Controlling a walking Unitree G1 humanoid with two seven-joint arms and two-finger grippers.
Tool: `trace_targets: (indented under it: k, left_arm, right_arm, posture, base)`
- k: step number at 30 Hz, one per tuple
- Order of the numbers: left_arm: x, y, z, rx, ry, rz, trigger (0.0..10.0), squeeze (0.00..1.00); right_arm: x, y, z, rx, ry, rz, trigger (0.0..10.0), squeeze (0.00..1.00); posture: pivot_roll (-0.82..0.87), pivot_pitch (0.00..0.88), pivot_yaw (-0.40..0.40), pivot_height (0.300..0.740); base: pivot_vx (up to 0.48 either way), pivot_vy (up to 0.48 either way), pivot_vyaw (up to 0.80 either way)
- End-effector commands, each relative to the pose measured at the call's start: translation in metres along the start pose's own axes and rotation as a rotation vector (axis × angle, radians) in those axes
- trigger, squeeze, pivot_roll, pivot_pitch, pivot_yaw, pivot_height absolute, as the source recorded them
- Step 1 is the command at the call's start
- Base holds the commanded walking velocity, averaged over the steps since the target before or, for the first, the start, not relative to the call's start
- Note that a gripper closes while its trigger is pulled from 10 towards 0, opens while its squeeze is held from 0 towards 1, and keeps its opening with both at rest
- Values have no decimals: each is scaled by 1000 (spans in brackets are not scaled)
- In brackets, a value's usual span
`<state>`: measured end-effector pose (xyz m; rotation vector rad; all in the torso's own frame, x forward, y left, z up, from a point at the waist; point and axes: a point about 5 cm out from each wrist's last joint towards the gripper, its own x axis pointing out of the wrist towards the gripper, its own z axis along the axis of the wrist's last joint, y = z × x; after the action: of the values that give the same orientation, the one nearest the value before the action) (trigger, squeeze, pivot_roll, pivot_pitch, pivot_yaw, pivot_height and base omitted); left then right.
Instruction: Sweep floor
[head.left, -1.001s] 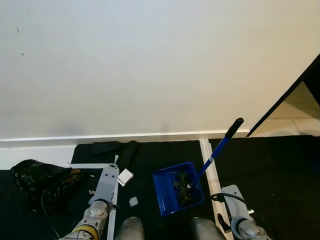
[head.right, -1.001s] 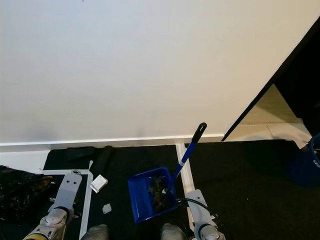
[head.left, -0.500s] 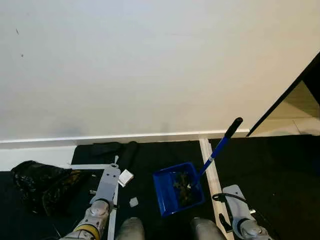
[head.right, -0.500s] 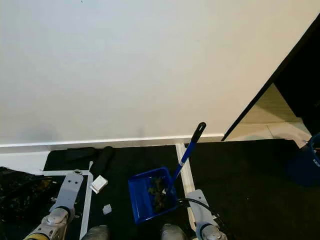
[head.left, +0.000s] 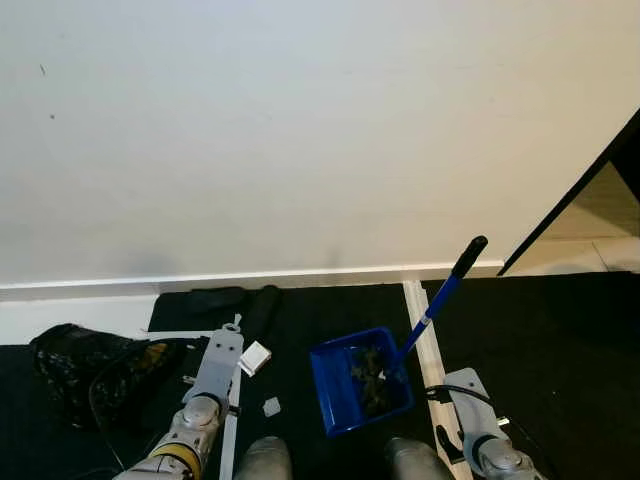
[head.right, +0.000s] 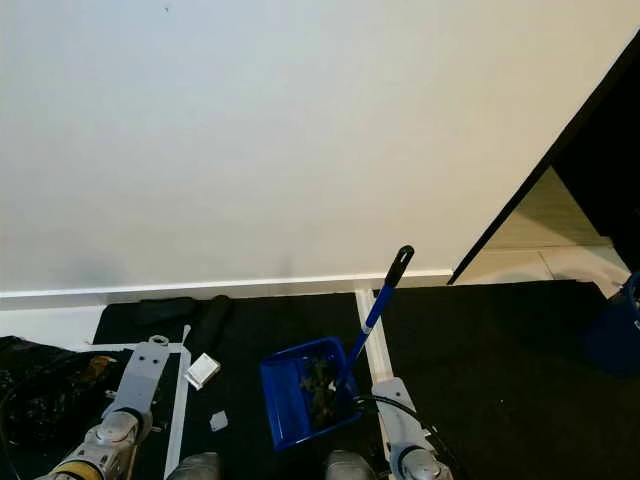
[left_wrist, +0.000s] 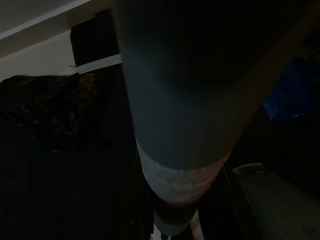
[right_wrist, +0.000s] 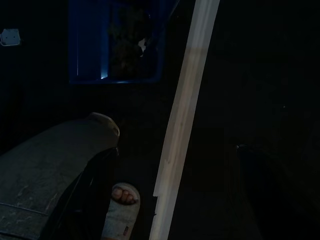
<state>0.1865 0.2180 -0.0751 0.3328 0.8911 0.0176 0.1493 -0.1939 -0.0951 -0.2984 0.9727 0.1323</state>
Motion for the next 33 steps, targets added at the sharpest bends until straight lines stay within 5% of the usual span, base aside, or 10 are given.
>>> trace_targets:
  k: [1,2,4,5,6,7,12,13,16,33]
  left_arm:
    - [-1,-4,-5,12,18,-8,118,0]
    - [-1,-4,-5,9,20,-3,9020,0]
    - [-1,-4,-5,0,19,-7,5804,0]
    - [-1,-5,-5,-4,15,-19,0,0]
    - [-1,-6,-5,-1,14,-25,0,0]
    - [-1,-5,-6,11,22,-7,3333,0]
    - [-1,-5,-6,13,28,-8,0,0]
    - [-1,-5,-6,5,27,-10,4745,0]
    - [-1,-6,-5,-1,19,-28,0,0]
    - [0,-5,-2,-8,8,-32,0,0]
  right_arm:
    - [0,-1,0,10,-9,-5,10000,0]
    - [0,-1,0,10,-10,-5,10000,0]
    - [0,-1,0,10,-11,-4,10000,0]
    - [0,-1,0,9,-11,-4,10000,0]
    - [0,-1,0,8,-11,-4,10000,0]
    - [0,-1,0,8,-12,-4,10000,0]
    - [0,-1,2,8,-15,-4,10000,0]
    - [0,-1,2,8,-17,-4,10000,0]
    - [0,-1,3,9,-19,-5,10000,0]
    - [0,-1,2,16,-16,-7,10000,0]
  posture:
    - [68,11,-25,740]
    - [68,11,-26,740]
    - [68,11,-26,740]
    - [70,10,-26,740]
    - [70,10,-26,740]
    - [69,11,-26,740]
    - [66,11,-25,740]
    - [66,10,-25,740]
    - [66,11,-24,740]
    - [69,17,-20,740]
  base:
    - [0,0,0]
    - [0,0,0]
    - [0,0,0]
    - [0,0,0]
    - [0,0,0]
    - [0,0,0]
    - [0,0,0]
    - [0,0,0]
    - [0,0,0]
    - [0,0,0]
